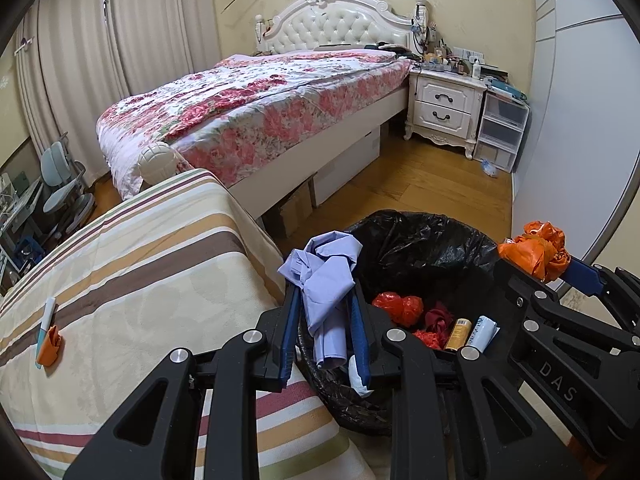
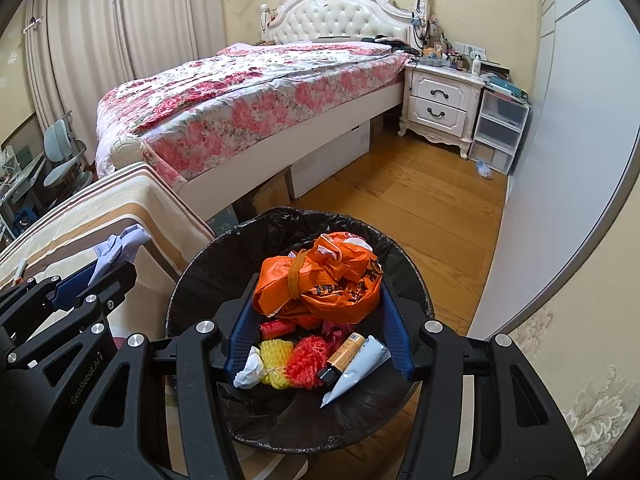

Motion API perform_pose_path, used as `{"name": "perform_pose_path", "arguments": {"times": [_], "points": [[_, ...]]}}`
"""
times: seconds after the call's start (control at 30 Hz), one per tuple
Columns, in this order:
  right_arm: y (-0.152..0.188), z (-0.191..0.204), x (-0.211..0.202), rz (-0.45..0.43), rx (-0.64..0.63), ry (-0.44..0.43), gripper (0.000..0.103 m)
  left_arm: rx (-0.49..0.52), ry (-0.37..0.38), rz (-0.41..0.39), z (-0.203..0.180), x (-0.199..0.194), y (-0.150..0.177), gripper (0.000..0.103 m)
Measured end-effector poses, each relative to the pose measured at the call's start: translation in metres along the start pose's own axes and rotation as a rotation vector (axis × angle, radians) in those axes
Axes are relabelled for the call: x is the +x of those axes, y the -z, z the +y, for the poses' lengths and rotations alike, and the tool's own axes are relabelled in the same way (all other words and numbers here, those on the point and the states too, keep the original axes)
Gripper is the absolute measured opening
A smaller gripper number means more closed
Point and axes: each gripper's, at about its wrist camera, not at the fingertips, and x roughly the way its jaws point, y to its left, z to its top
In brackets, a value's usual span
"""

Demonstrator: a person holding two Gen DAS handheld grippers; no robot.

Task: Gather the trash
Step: 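Open both tools over the bin to drop the cloth and bag, then move both open tools back toward the orange cloth and teal tube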

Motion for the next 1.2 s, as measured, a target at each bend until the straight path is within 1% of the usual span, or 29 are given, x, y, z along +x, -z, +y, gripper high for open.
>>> {"name": "perform_pose_path", "arguments": {"times": [0.2,0.23,0.27,0.33,0.37,0.57,0.67,0.87,0.97,1.07,1.2], "points": [[0.0,-0.005,0.002,0.008,0.005,0.0,0.054,0.002,-0.004,0.004,-0.003,0.001,0.0,0.026],[0.0,-0.005,0.002,0.009,0.004,0.0,0.055,0.003,-0.004,0.004,-0.003,0.001,0.0,0.029],[0.001,-0.005,0.002,0.011,0.004,0.001,0.056,0.004,-0.005,0.002,-0.003,0.0,0.0,0.039],[0.001,-0.006,0.002,0.009,0.007,0.005,0.056,0.004,-0.005,-0.005,-0.003,-0.001,0.0,0.049],[0.001,-0.007,0.003,0.009,0.009,0.007,0.056,0.005,-0.007,-0.007,-0.003,-0.002,0.0,0.053],[0.002,-0.01,0.001,0.011,0.018,0.014,0.057,0.01,-0.022,-0.008,-0.001,-0.003,0.002,0.062],[0.003,-0.011,0.001,0.013,0.022,0.015,0.057,-0.002,-0.023,-0.008,0.004,-0.005,0.001,0.064],[0.005,-0.004,0.0,0.02,0.022,0.001,0.058,-0.011,-0.043,-0.018,0.016,-0.013,0.006,0.065],[0.01,0.005,-0.003,0.022,0.013,-0.018,0.063,-0.019,-0.064,-0.019,0.026,-0.018,0.013,0.065],[0.015,0.02,-0.005,0.029,-0.002,-0.04,0.063,-0.035,-0.09,-0.017,0.041,-0.023,0.022,0.066],[0.022,0.042,-0.007,0.047,-0.024,-0.088,0.063,-0.08,-0.124,0.003,0.069,-0.03,0.035,0.068]]}}
